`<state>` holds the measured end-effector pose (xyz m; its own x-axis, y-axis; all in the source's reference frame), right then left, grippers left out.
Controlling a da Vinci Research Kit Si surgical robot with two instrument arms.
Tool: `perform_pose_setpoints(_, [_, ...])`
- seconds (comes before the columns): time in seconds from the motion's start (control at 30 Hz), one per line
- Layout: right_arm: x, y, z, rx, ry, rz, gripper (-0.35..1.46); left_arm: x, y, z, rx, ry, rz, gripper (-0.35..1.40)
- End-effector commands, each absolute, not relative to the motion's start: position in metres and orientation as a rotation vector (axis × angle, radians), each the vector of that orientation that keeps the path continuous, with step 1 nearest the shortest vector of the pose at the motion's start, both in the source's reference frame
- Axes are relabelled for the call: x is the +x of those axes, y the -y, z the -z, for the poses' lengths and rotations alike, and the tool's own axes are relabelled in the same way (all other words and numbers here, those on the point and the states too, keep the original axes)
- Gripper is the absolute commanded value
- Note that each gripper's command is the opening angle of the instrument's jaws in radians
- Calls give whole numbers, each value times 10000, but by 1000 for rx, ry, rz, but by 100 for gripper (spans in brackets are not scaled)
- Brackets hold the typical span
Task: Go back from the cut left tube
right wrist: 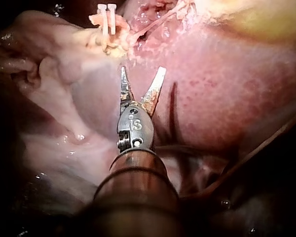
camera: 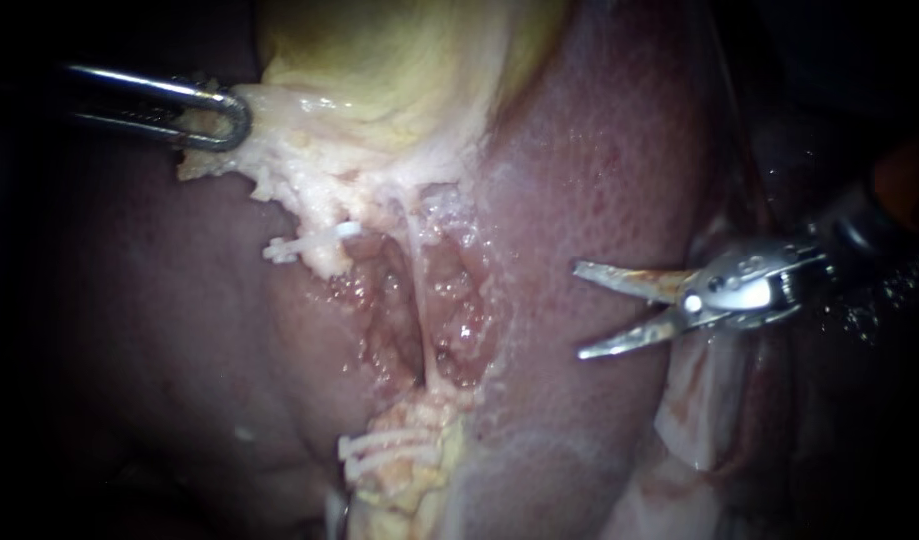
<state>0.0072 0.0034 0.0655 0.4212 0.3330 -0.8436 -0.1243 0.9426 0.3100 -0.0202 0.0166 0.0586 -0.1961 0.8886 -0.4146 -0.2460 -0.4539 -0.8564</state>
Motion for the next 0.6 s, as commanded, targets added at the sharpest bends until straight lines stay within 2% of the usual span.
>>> perform_pose_setpoints(0.03, [70, -35, -654, 225, -1104, -285, 145, -203, -166, -587, -1230, 830, -1766, -35])
perform_pose_setpoints(0.6, [69, -34, -655, 226, -1103, -281, 145, -236, -149, -640, -1234, 825, -1784, -35])
